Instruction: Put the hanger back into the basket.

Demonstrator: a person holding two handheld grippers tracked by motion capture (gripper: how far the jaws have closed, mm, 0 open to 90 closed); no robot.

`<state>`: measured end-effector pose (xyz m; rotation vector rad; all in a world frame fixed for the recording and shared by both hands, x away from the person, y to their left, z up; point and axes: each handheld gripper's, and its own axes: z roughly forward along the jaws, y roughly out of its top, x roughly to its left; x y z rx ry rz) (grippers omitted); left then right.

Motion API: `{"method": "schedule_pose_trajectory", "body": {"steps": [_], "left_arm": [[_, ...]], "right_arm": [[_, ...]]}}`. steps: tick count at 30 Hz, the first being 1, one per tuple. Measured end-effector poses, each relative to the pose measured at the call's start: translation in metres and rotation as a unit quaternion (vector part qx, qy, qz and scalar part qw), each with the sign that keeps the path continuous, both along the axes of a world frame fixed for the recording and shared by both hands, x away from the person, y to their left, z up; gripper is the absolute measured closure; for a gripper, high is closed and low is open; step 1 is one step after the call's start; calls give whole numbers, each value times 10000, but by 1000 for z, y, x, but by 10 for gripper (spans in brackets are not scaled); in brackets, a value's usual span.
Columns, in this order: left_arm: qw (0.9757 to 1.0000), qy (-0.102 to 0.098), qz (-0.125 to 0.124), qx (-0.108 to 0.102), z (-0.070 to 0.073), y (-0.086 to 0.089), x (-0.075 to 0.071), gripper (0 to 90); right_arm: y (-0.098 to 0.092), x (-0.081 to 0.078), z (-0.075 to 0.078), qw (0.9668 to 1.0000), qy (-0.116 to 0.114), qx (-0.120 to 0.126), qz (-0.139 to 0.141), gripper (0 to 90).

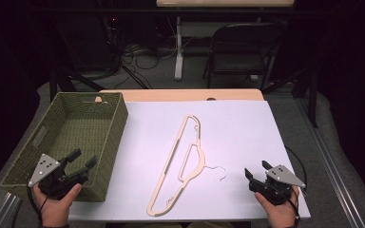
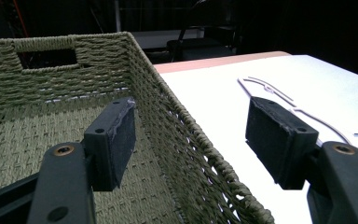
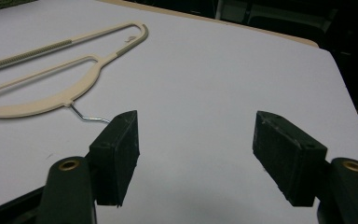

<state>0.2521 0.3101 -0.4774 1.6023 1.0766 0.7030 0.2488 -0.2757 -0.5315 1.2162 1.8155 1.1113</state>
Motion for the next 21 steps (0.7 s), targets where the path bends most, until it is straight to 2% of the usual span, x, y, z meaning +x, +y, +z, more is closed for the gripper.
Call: {"method": "schedule_pose_trajectory", "body": {"steps": [11,12,19,21], "left_arm": [[10000,-18,-39,1,2,0,-1,334],[10000,-24,-32,7,3,-1,-2,333],[9999,-53,-113,54,11,-3,0,333],[9999,-52,-108,93,15,-4,2,333]], "right_arm": [[6,2,6,9999,72,-142,20,323],[7,3,7,9997,173,-156,55,323],[12,6,15,9994,262,-226,98,323],[16,8,20,9989,365,-243,180,325]]}}
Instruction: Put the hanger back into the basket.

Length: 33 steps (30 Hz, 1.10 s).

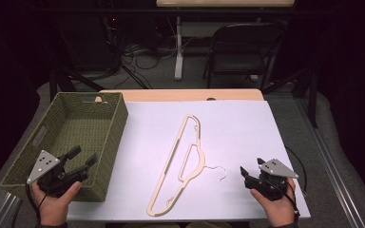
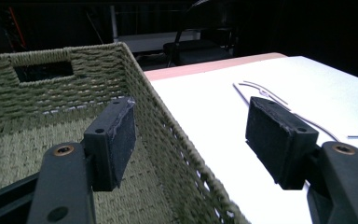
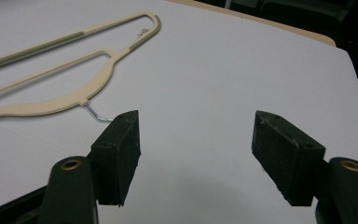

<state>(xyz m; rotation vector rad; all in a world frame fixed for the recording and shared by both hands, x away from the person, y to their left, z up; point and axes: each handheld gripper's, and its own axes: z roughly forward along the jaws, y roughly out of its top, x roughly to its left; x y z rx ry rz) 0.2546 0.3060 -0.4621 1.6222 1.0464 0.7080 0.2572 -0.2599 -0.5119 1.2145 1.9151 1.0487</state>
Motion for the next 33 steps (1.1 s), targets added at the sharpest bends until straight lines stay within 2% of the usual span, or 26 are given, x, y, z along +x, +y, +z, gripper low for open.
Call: {"method": "schedule_pose_trajectory", "body": {"steps": [2,5,6,12,15,17,18,22,28,30,33], "left_arm": [[10000,27,-10,2,3,-1,3,333],[10000,93,-5,0,5,-3,7,333],[9999,165,-14,29,7,-5,10,333],[9998,166,-82,41,9,-8,12,333],[9997,205,-103,40,10,-10,12,333],[9997,214,-130,40,9,-11,12,333],[9997,211,-135,45,9,-11,11,333],[9996,246,-141,80,8,-12,10,333],[9996,222,-134,70,8,-11,9,333],[9997,219,-131,68,8,-11,9,336],[9997,205,-127,69,9,-11,8,338]], "right_arm": [[3,2,3,9999,124,30,96,329],[7,5,4,9997,189,47,170,329],[11,9,4,9994,274,7,225,329],[18,19,4,9978,583,-67,294,329],[20,22,5,9974,647,-50,298,329],[23,27,7,9963,787,-15,336,329],[23,27,7,9963,787,-15,336,329],[30,35,9,9939,983,-130,477,329],[38,45,8,9917,1084,-344,594,329],[41,48,7,9911,1155,-334,577,329],[43,55,7,9882,1326,-382,664,329]]}}
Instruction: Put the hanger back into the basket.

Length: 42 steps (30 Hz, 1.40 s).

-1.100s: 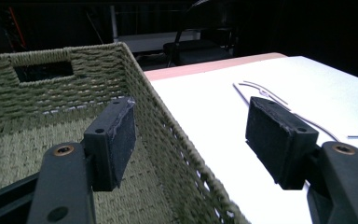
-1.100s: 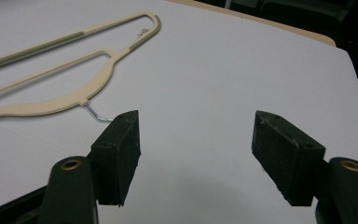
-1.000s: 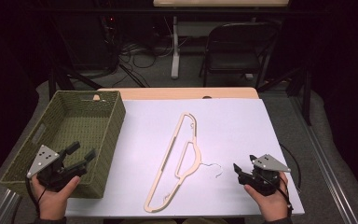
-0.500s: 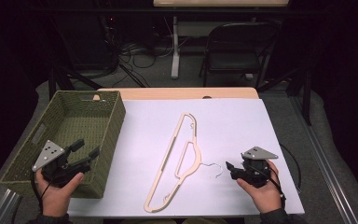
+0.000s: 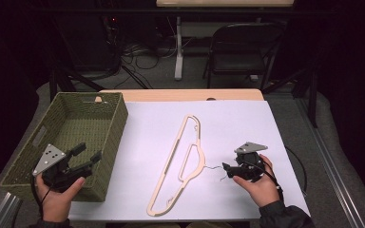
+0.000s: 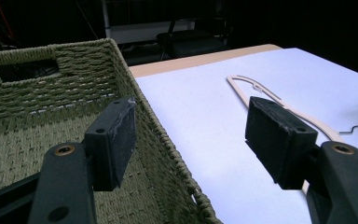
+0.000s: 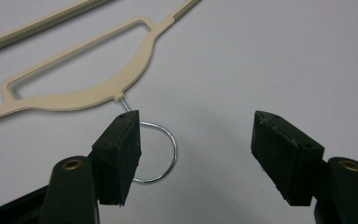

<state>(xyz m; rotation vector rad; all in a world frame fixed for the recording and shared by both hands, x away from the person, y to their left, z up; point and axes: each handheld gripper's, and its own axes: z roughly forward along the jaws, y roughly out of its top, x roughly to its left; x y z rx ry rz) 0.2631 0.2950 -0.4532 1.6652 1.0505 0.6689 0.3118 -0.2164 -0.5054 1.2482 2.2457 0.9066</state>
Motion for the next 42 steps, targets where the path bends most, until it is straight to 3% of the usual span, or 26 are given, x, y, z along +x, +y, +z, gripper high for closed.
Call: {"method": "schedule_pose_trajectory", "body": {"steps": [21,35,41,42], "left_arm": [[10000,24,-24,24,-1,-1,-1,344],[10000,20,-30,26,-1,-1,-2,344],[10000,15,-42,19,0,-2,-2,344],[10000,14,-42,18,0,-2,-2,344]], "right_arm": [[29,34,5,9983,384,-307,304,334],[37,39,8,9971,532,-372,407,349],[47,39,9,9942,846,-421,504,357],[48,40,5,9961,653,-256,526,357]]}}
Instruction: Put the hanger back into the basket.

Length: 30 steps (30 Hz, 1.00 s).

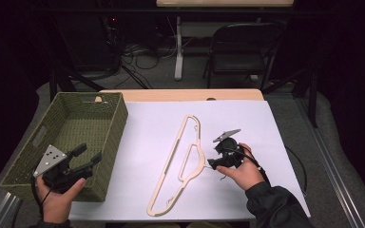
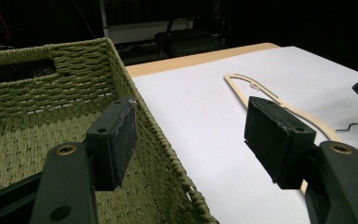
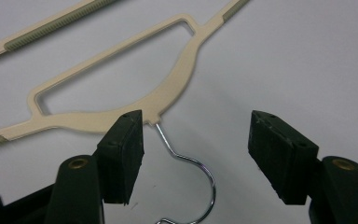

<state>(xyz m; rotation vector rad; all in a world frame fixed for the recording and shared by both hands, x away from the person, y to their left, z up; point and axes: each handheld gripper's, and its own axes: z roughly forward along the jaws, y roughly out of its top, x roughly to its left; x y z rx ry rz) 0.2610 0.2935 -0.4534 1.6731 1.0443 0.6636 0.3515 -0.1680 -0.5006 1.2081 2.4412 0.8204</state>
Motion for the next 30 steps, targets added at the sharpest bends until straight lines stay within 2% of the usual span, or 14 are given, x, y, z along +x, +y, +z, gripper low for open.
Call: {"method": "schedule_pose_trajectory", "body": {"steps": [1,2,6,7,8,9,12,14,18,21,23,25,28,30], "left_arm": [[10000,-6,0,0,0,0,0,345],[10000,-7,1,-3,0,0,0,345],[10000,1,-8,-1,0,0,0,344],[10000,5,-3,-1,0,0,0,344],[10000,5,-3,-1,0,0,0,345],[10000,11,-7,1,0,0,0,344],[10000,17,-11,-6,0,0,0,344],[10000,14,-15,-3,0,0,0,344],[10000,13,-19,-3,1,0,0,344],[10000,22,-18,-18,0,0,0,344],[10000,26,-23,-20,0,0,0,344],[10000,38,-30,-21,0,0,1,344],[10000,40,-29,-19,0,0,1,344],[10000,39,-27,-21,0,0,1,344]], "right_arm": [[0,0,7,9984,392,-391,68,357],[2,1,3,9995,232,-211,83,357],[8,4,-2,9996,204,-155,140,357],[9,4,-1,9990,333,-276,142,357],[10,5,-4,9997,181,-112,147,357],[10,5,2,9972,549,-480,188,357],[16,7,-4,9990,369,-205,164,357],[18,8,-1,9970,590,-445,250,356],[24,10,-9,9984,414,-272,254,357],[27,10,-5,9951,714,-599,322,359],[28,10,-9,9972,546,-394,331,359],[29,12,-4,9918,945,-768,385,359],[31,12,-11,9956,735,-477,336,362],[32,13,-9,9920,951,-739,373,364]]}}
